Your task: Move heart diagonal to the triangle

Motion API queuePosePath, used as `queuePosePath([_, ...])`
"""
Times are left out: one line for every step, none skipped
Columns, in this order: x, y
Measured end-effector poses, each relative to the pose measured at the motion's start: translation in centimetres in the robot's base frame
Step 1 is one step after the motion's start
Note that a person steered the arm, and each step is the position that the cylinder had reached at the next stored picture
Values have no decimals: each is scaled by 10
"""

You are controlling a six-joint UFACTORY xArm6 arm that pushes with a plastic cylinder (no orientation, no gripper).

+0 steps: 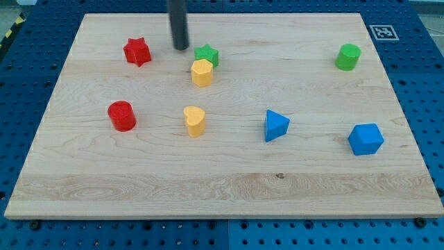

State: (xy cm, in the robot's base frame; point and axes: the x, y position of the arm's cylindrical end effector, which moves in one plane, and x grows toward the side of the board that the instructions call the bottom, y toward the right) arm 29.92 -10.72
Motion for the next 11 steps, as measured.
queuePosePath([29,-28])
queuePosePath([74,-28])
queuePosePath([124,-28])
queuePosePath([166,-24])
queuePosePath([195,3])
queuePosePath([194,51])
queuePosePath([158,100])
queuePosePath([158,107])
queuePosePath([162,119])
queuePosePath([129,151])
queuePosePath([127,153])
